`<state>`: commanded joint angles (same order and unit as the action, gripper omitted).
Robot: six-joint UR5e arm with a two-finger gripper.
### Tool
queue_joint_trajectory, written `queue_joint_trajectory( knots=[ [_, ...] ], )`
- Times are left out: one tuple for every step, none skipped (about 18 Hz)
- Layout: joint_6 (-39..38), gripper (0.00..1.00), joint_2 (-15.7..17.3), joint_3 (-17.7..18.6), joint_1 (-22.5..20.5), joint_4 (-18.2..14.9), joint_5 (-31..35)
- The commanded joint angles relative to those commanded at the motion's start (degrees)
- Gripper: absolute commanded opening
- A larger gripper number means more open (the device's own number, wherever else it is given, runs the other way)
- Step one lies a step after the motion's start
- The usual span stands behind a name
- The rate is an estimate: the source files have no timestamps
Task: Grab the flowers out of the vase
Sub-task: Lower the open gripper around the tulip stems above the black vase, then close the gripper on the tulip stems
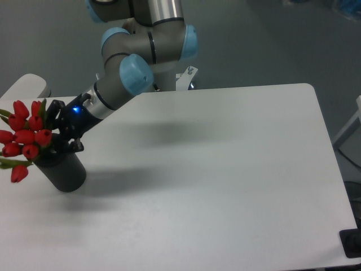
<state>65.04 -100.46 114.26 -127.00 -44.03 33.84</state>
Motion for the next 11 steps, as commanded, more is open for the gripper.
queue_joint_trajectory(
  knots=[
    [0.0,0.36,0.0,0.0,0.0,0.0,0.0],
    [0.0,0.35,0.0,0.0,-0.1,0.0,0.0],
    [0.0,0.34,0.2,-0.1,-0.1,0.0,0.0],
    [0.0,0.33,0.2,-0.4,-0.2,0.0,0.0],
    [-0.2,0.33,0.2,-0.7,-0.2,0.0,0.0],
    [-0.5,0.33,0.3,-0.9,-0.2,0.0,0.0],
    [-0.9,0.33,0.3,-1.3,-0.2,0.0,-0.1],
    [-1.1,0.33,0.3,-1.7,-0.2,0.0,-0.2],
    [-1.4,0.33,0.4,-2.0,-0.3,0.0,-0.3],
    [-2.1,0.33,0.6,-2.2,-0.4,0.0,-1.0],
    [-3.3,0.32,0.9,-2.4,-0.4,0.0,-1.6]
  ],
)
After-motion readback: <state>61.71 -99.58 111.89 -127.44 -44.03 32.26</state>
